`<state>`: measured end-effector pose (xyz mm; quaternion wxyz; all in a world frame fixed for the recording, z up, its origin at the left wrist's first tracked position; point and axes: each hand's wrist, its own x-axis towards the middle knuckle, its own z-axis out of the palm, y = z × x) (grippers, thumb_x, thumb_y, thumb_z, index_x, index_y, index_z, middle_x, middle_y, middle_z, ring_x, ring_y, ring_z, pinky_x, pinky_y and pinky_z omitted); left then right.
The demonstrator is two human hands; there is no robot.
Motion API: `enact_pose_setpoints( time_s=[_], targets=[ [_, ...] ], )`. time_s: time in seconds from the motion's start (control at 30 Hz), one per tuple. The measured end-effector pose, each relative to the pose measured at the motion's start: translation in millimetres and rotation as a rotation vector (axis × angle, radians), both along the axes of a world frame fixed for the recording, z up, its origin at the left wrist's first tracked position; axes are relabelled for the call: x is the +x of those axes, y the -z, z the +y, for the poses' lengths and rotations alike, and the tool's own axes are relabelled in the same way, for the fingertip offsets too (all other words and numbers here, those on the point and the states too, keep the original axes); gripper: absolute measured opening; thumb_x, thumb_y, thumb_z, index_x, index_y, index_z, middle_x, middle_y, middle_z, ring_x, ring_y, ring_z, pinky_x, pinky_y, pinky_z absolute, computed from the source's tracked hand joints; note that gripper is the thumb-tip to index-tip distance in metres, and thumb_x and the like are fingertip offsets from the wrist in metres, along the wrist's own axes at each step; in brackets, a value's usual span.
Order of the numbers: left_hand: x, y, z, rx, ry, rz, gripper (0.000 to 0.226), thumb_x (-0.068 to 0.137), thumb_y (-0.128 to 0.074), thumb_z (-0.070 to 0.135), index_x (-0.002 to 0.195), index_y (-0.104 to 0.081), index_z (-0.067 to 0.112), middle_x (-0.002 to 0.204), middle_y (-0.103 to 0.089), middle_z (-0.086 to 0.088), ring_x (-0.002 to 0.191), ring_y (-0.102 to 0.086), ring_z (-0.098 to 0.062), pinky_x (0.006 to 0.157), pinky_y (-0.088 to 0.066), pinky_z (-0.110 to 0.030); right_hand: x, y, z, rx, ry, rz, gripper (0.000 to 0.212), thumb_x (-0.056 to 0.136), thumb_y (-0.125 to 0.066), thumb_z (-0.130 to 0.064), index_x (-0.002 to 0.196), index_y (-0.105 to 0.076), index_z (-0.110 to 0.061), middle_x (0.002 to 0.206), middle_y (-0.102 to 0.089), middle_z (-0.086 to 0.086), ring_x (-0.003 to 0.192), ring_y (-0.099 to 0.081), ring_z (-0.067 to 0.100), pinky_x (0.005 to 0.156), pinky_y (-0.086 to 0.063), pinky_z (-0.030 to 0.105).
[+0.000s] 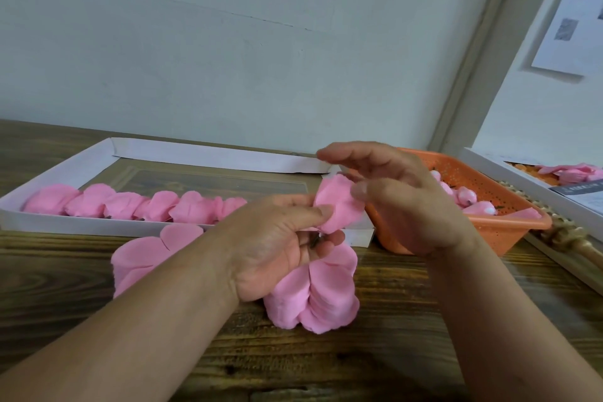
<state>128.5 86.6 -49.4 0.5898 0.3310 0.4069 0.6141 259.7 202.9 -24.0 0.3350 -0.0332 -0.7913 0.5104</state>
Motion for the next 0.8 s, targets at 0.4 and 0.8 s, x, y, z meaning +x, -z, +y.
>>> enact_pose_setpoints(
  time_s=[0.4, 0.8],
  targets=[
    [5.4, -0.2, -0.4, 0.046, -0.042, 0.059, 0.025, 0.091, -0.054, 0.004, 0.114, -0.062, 0.008, 0.101, -0.071, -0.013, 0.072, -0.069, -0.014, 0.06, -0.054, -0.019, 0.5, 2.9, 1.7, 0.046, 0.015, -0.108, 0.018, 0.072, -0.062, 0.0, 0.087, -0.07, -0.008, 0.088, -0.069, 0.003, 0.087, -0.063, 0.018, 0.079, -0.051, 0.031],
    [1.5, 5.4, 5.3, 0.07, -0.131, 0.099, 0.02, 0.081, -0.064, 0.007, 0.1, -0.065, 0.01, 0.09, -0.074, -0.01, 0.08, -0.071, -0.018, 0.078, -0.058, -0.027, -2.4, 1.0, -3.4, 0.101, 0.058, -0.05, 0.015, 0.071, -0.063, 0.001, 0.082, -0.067, -0.008, 0.086, -0.065, 0.003, 0.083, -0.061, 0.018, 0.073, -0.051, 0.031]
  ],
)
